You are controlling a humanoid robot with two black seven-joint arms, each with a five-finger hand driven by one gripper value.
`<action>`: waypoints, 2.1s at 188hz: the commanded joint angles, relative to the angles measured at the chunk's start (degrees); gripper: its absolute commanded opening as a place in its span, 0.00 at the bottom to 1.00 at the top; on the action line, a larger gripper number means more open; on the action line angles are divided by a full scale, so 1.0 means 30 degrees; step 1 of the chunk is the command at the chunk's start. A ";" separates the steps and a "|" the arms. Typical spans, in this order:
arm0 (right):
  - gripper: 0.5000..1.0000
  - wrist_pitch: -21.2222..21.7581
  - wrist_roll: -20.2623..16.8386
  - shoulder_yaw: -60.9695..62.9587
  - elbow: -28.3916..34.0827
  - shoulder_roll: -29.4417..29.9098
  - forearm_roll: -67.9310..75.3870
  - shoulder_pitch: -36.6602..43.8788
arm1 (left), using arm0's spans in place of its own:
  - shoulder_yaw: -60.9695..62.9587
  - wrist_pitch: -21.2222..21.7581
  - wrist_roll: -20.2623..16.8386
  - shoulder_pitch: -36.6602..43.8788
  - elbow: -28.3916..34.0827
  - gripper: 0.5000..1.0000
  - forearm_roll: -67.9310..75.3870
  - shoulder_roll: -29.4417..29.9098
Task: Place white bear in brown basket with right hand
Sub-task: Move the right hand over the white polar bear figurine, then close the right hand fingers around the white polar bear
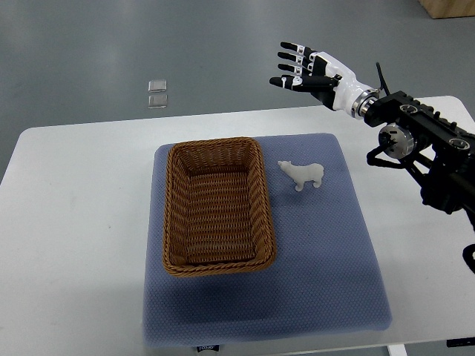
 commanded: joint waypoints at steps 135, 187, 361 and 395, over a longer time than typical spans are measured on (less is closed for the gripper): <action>0.84 0.3374 -0.7235 -1.6357 0.2754 -0.0735 -0.2746 0.9534 | -0.0016 0.0015 0.0000 0.0000 0.0005 1.00 -0.0005 0.0000; 0.83 0.2994 -0.7147 -1.6327 0.2578 -0.0354 -0.3654 0.7747 | -0.0016 0.0015 0.0000 0.0000 0.0005 1.00 -0.0005 0.0000; 0.00 0.1734 -0.6707 -1.6239 0.2314 -0.0852 -0.6086 0.6663 | -0.0016 0.0015 0.0000 0.0000 0.0093 1.00 -0.0005 0.0000; 0.00 0.2319 -0.6561 -1.6122 0.3164 -0.1876 -0.5647 0.8303 | -0.0016 0.0015 0.0000 0.0000 0.0122 1.00 -0.0034 0.0000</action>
